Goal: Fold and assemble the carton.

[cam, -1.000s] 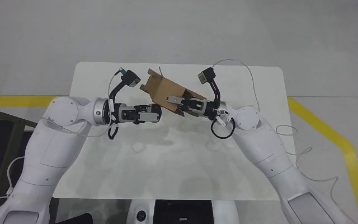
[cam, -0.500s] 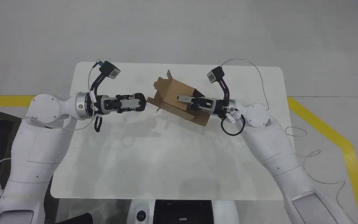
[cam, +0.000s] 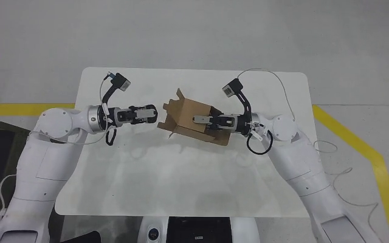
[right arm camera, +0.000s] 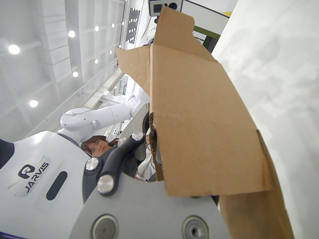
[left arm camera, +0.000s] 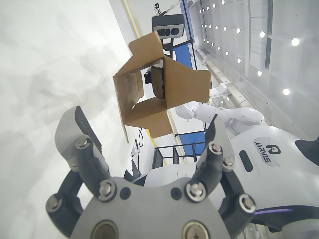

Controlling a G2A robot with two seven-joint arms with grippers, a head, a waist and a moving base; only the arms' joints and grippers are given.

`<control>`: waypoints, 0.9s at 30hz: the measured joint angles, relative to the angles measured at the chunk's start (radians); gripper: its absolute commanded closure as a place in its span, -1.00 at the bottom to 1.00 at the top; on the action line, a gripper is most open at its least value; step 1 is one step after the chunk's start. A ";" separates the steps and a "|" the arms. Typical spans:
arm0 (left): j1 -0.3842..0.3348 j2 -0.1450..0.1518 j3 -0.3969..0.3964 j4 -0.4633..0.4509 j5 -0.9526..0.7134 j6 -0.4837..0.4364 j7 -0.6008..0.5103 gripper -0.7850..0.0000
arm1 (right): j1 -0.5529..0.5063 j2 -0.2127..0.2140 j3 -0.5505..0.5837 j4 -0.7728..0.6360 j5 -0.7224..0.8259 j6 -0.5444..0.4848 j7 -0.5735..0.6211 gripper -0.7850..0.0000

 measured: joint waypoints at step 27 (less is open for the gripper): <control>-0.049 -0.031 0.064 0.008 -0.242 0.105 -0.032 -1.00 | 0.020 -0.024 -0.072 0.008 0.018 -0.044 -0.023 1.00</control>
